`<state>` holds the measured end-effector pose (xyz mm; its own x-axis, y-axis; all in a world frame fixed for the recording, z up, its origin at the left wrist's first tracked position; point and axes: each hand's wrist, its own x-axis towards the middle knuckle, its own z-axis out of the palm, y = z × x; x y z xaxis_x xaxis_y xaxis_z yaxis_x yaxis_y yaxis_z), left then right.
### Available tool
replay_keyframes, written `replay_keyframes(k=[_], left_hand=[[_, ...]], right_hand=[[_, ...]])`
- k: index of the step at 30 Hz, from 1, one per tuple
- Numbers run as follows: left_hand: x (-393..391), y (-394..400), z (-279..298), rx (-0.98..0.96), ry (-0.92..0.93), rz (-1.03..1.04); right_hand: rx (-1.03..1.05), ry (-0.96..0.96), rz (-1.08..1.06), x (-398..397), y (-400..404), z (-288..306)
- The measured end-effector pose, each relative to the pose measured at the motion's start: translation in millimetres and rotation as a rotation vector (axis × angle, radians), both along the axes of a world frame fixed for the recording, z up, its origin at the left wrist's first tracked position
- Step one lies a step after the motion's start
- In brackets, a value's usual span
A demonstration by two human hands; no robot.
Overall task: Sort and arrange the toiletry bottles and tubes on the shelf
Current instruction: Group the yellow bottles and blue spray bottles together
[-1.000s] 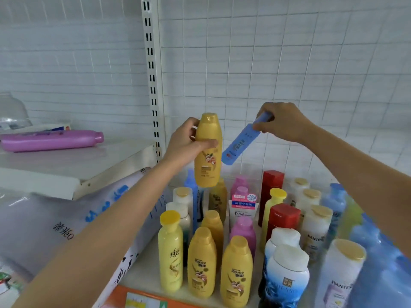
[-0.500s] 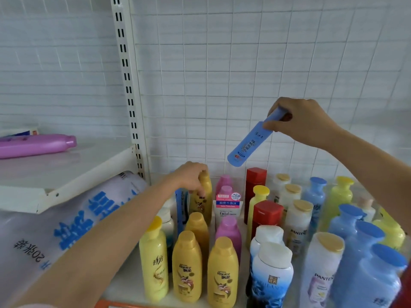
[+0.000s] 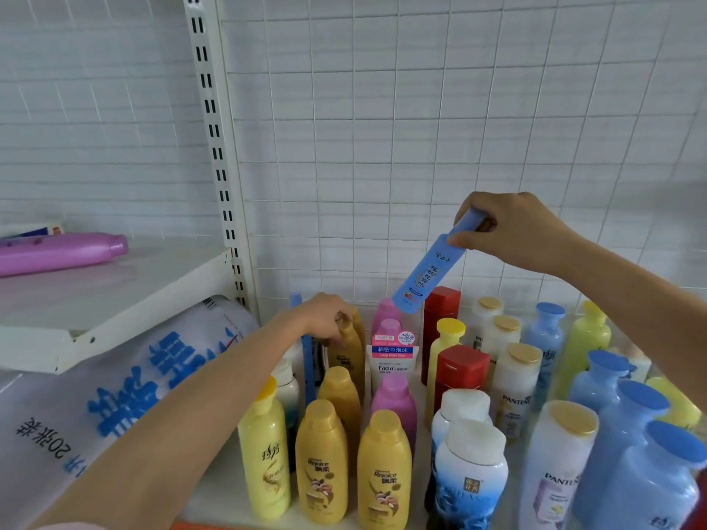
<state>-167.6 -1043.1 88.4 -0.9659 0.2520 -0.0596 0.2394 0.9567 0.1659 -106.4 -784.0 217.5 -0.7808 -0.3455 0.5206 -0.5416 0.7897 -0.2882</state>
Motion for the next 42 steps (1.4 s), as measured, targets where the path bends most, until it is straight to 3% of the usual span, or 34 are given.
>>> replay_keyframes(k=[13, 22, 24, 27, 31, 38, 42], left_hand=[[11, -2, 23, 0.193, 0.028, 0.043], [30, -35, 63, 0.511, 0.455, 0.210], [30, -42, 58, 0.486, 0.417, 0.284], [26, -50, 45, 0.364, 0.196, 0.393], [24, -52, 22, 0.239, 0.051, 0.397], [22, -55, 16, 0.289, 0.102, 0.356], [30, -55, 37, 0.432, 0.324, 0.318]], right_hand=[[0.031, -0.041, 0.027, 3, -6, -2], [0.002, -0.051, 0.101, 13, -21, 1], [-0.008, -0.052, 0.122, 15, -24, 1], [-0.014, -0.054, 0.132, 18, -29, 1], [-0.017, -0.067, 0.128, 20, -30, -1], [-0.032, -0.059, 0.081, 25, -23, -3], [-0.061, -0.048, 0.062, 27, -17, -7]])
